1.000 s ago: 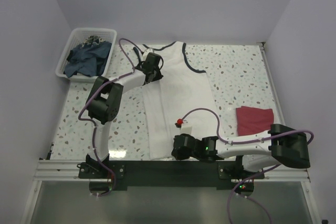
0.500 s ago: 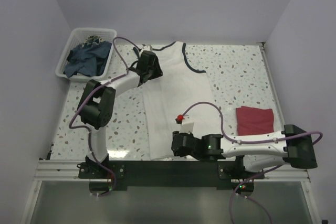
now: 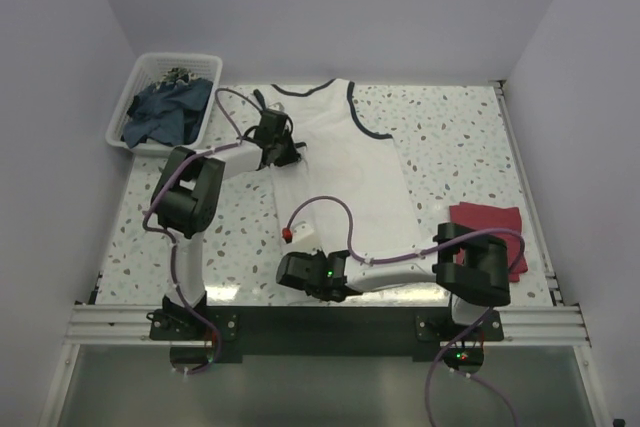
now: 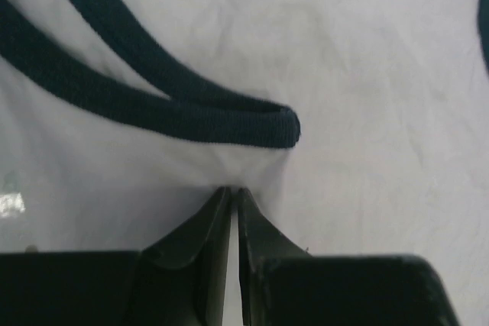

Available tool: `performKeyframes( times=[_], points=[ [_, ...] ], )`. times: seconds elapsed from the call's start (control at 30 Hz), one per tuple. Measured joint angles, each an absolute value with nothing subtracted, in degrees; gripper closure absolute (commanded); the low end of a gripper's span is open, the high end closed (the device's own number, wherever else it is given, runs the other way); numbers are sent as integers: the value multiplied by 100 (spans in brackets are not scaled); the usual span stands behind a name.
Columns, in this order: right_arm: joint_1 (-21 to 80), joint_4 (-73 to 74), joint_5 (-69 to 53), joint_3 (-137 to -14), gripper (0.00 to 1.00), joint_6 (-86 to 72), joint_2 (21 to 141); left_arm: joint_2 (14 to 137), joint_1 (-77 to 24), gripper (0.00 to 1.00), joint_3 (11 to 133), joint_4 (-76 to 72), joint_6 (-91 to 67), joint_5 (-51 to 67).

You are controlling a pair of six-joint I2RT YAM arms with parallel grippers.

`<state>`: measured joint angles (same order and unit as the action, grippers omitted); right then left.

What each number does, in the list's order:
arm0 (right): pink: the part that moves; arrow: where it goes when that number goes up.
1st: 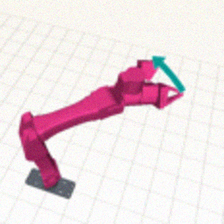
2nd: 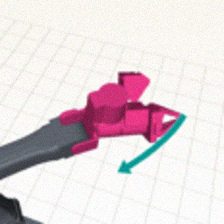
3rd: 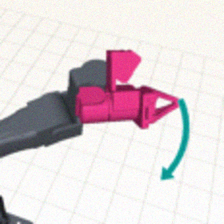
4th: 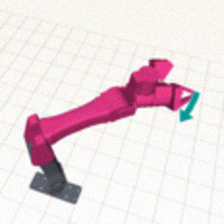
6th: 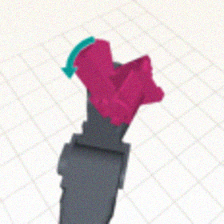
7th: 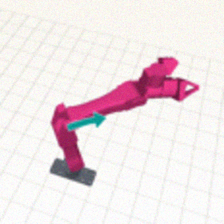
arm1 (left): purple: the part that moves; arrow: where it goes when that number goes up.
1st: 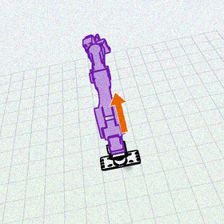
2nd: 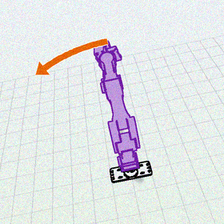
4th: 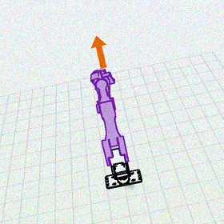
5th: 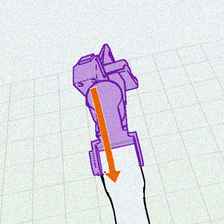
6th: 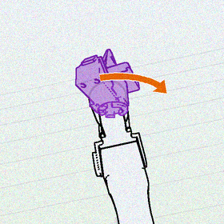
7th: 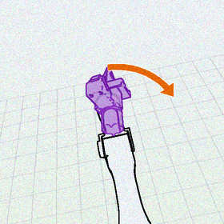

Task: Fold and stack the tank tops
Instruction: Fold the tank top

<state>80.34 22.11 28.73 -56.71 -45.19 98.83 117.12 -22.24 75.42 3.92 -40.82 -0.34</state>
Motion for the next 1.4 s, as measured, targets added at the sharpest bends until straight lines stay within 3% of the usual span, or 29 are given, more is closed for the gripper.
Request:
performKeyframes(
  times=[0.43, 0.63, 0.8, 1.0, 1.1, 1.23, 1.4],
  points=[
    [7996, 1562, 2137, -7223, 68, -3979, 11225, 12121, -1750, 73, 8184, 696, -3704, 207],
    [7935, 1525, 1592, -7780, 65, -3874, 11476, 12234, -1323, 58, 8646, 1131, -3288, 102],
    [7435, 1573, 1378, -7577, 59, -3859, 10927, 12158, -1306, 46, 8943, 1249, -3033, 183],
    [5669, 2045, 1415, -7061, 52, -3667, 8781, 11043, -1531, 44, 8667, 1186, -3050, 217],
    [3992, 2038, 1116, -7111, 52, -3387, 8173, 9994, -2003, 46, 7990, 947, -3168, 71],
    [1981, 2043, 567, -7542, 56, -2891, 8947, 8873, -3286, 49, 6938, 484, -3474, -257],
    [1116, 2025, -119, -7907, 58, -2480, 10654, 8562, -5039, 52, 6034, 493, -3830, -580]
  ],
)
